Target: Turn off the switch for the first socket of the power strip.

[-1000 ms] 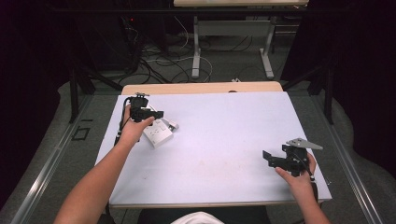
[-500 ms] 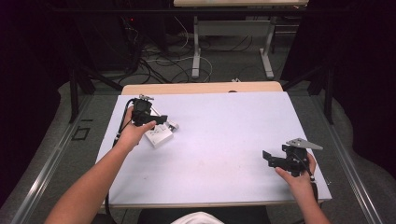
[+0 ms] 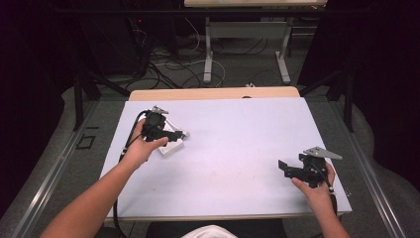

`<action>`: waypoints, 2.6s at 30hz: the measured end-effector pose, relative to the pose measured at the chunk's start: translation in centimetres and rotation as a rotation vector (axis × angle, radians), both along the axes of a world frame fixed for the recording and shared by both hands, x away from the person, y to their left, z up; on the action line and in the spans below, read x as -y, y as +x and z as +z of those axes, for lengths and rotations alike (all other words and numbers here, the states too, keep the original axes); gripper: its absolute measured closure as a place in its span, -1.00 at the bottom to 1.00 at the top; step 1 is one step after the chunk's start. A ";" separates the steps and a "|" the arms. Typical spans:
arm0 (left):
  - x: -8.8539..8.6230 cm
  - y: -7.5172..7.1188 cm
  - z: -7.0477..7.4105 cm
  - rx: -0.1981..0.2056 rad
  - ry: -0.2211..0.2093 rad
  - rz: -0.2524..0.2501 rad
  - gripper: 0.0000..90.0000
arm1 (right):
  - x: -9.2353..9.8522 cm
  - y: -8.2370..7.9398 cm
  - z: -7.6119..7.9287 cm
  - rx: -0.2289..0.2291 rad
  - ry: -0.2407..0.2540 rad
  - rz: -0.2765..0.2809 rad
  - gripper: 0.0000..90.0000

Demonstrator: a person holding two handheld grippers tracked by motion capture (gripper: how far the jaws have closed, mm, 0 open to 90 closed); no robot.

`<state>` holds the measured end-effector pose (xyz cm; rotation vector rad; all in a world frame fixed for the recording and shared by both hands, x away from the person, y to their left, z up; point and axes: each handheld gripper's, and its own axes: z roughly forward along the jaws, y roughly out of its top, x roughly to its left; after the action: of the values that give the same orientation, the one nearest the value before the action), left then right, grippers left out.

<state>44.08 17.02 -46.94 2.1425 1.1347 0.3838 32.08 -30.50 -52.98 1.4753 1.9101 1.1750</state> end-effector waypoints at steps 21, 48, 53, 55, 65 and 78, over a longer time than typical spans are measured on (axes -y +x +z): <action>-1.6 -4.6 -0.9 -0.017 -0.113 0.026 -1.00 | 0.0 -0.1 0.1 0.006 -0.003 0.004 -0.73; -3.9 -9.4 -3.8 -0.019 -0.229 0.053 -0.99 | 0.0 -0.2 0.2 0.012 -0.008 0.007 -0.73; -4.6 -9.9 -4.5 -0.010 -0.226 0.063 -0.98 | 0.0 -0.2 0.2 0.012 -0.008 0.007 -0.73; -4.7 -10.0 -4.7 -0.007 -0.238 0.066 -0.98 | 0.0 -0.2 0.2 0.012 -0.007 0.007 -0.73; -5.3 -10.5 -5.8 0.009 -0.266 0.090 -0.96 | -0.1 -0.2 0.2 0.007 -0.003 0.004 -0.73; -5.9 -10.6 -6.5 0.002 -0.289 0.109 -0.95 | -0.1 -0.2 0.1 0.004 -0.002 0.004 -0.73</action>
<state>33.43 22.95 -53.49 1.8345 1.2290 0.2535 31.87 -30.41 -52.90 1.4672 1.9121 1.1764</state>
